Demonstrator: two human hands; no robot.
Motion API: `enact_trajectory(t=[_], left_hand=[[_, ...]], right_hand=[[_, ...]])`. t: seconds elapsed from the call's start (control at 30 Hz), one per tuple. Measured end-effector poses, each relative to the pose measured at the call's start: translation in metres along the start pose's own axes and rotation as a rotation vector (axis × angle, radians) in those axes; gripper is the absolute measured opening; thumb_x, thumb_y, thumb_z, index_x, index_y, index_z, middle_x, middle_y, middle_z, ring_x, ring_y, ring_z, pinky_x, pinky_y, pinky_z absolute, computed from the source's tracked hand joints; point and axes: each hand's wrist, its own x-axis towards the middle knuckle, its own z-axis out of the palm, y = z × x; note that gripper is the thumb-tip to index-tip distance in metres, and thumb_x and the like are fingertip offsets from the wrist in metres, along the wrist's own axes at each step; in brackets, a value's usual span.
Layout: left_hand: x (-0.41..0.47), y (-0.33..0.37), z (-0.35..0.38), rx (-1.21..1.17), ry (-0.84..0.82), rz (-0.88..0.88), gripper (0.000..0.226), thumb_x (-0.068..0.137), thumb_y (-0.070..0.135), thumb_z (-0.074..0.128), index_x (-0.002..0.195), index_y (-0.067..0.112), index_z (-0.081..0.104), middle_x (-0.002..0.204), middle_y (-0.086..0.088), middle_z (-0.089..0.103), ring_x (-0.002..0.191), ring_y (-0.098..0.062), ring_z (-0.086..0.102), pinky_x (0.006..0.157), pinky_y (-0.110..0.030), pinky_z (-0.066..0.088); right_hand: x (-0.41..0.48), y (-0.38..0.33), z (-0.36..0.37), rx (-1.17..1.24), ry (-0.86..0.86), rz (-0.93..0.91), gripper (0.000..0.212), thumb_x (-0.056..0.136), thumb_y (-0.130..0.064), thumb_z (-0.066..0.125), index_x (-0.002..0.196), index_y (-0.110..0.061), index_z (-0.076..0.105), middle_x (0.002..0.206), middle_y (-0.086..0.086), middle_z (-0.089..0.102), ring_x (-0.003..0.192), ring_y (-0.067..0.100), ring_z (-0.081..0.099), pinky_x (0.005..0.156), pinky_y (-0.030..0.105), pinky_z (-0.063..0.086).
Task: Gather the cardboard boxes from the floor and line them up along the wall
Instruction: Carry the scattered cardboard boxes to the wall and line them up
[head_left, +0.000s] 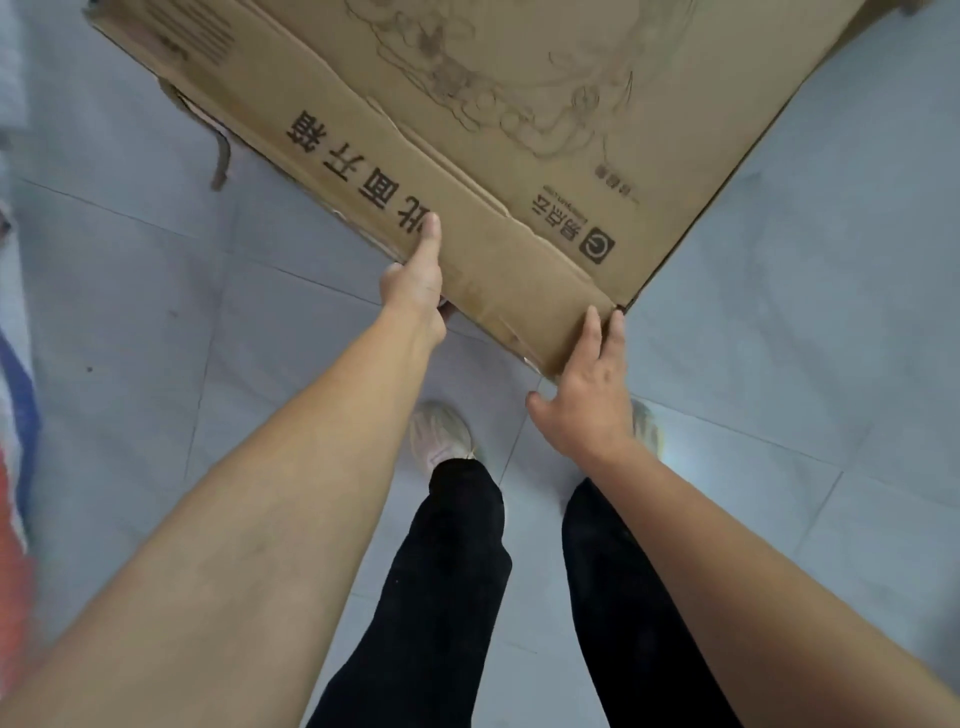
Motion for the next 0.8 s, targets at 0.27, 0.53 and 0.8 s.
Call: enact_trajectory(t=[0.27, 0.53, 0.8], left_hand=[[-0.178, 0.121, -0.003, 0.204, 0.054, 0.329, 0.051, 0.092, 0.039, 0.068, 0.120, -0.002, 0.055, 0.116, -0.005, 0.059, 0.108, -0.018, 0.056, 0.094, -0.026, 0.043], [-0.328, 0.143, -0.075, 0.615, 0.245, 0.548, 0.028, 0.096, 0.035, 0.060, 0.096, 0.008, 0.067, 0.102, -0.006, 0.070, 0.090, -0.026, 0.067, 0.083, -0.043, 0.058], [-0.502, 0.070, -0.257, 0.840, 0.605, 0.439, 0.024, 0.095, 0.043, 0.057, 0.093, 0.019, 0.060, 0.086, 0.002, 0.061, 0.074, -0.018, 0.056, 0.055, -0.029, 0.042]], right_hand=[[-0.094, -0.065, -0.129, 0.008, 0.193, -0.126, 0.085, 0.069, -0.065, 0.072, 0.130, -0.018, 0.036, 0.124, 0.006, 0.038, 0.117, 0.027, 0.043, 0.098, 0.040, 0.045], [-0.197, -0.110, -0.231, -0.314, -0.517, -0.302, 0.110, 0.064, -0.083, 0.070, 0.152, -0.030, 0.030, 0.151, 0.002, 0.035, 0.134, 0.026, 0.044, 0.109, 0.042, 0.039], [-0.309, -0.203, -0.275, -0.450, -0.120, -0.690, 0.107, 0.093, -0.035, 0.068, 0.158, -0.015, -0.015, 0.161, 0.016, 0.019, 0.142, 0.035, 0.034, 0.108, 0.044, 0.037]])
